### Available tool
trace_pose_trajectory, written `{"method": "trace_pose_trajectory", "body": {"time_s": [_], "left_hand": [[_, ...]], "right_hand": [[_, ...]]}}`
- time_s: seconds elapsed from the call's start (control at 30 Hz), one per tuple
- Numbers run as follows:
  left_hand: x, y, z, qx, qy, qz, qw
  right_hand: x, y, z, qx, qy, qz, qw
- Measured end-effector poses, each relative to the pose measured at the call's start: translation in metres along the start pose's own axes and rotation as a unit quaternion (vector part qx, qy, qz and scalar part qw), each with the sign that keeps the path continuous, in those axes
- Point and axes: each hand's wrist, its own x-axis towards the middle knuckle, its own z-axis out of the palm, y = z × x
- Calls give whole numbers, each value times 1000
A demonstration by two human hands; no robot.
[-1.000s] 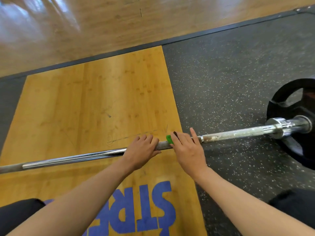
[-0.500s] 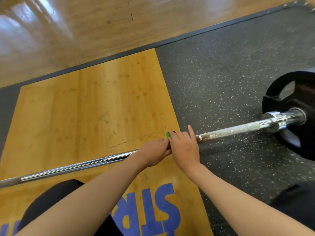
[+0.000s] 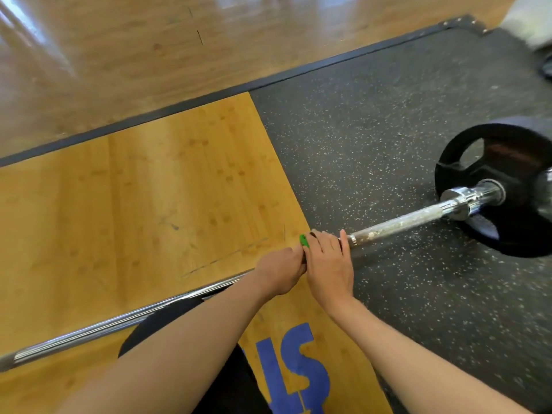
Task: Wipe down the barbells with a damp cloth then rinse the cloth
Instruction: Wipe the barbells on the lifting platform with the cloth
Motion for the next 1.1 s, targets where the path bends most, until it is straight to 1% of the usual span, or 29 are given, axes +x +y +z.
{"method": "trace_pose_trajectory", "body": {"time_s": [0.07, 0.13, 0.17, 0.2, 0.27, 0.33, 0.37, 0.43, 0.5, 0.6, 0.63, 0.67, 0.73, 0.8, 0.9, 0.93, 0.97, 1.03, 1.1], "left_hand": [[-1, 1, 2, 4, 16, -3, 1000], [-4, 1, 4, 24, 36, -2, 999], [-6, 2, 5, 41, 48, -1, 998], [-8, 3, 6, 52, 58, -6, 997], [-10, 6, 9, 61, 63, -20, 996], [-6, 9, 7, 68, 61, -37, 995], [-4, 11, 6, 71, 61, -48, 994], [-5, 16, 7, 79, 71, -62, 992], [-5, 20, 8, 113, 87, -59, 988], [-2, 24, 10, 120, 93, -53, 987], [0, 25, 9, 118, 92, -47, 988], [1, 24, 7, 121, 88, -41, 988], [3, 22, 6, 126, 87, -34, 988], [4, 23, 7, 122, 98, -35, 987], [4, 28, 8, 136, 127, -49, 981], [4, 28, 9, 137, 130, -56, 981], [4, 28, 10, 135, 126, -58, 981], [4, 28, 11, 136, 121, -58, 982], [5, 27, 12, 128, 132, -62, 981]], "right_hand": [[-6, 24, -7, -12, 15, -97, 995], [-3, 56, -15, -44, 14, -195, 980], [1, 72, -19, -61, 9, -214, 975], [7, 83, -21, -69, 7, -206, 976], [13, 86, -23, -72, -2, -138, 988], [21, 66, -15, -68, -4, -79, 995], [24, 52, -11, -54, -10, -65, 996], [21, 30, -4, -7, -15, -82, 996], [10, 28, 0, 20, -1, -114, 993], [8, 58, -7, -2, 3, -192, 981], [10, 72, -10, -13, -2, -207, 978], [14, 86, -14, -21, -5, -200, 979], [27, 109, -23, -37, -11, -151, 988], [36, 115, -27, -58, -20, -91, 994], [39, 82, -21, -47, -24, -8, 999], [35, 67, -15, -28, -26, -1, 999], [27, 55, -9, -8, -24, -15, 1000], [9, 46, -2, 20, -1, -71, 997], [4, 65, -7, 13, 8, -148, 989]]}}
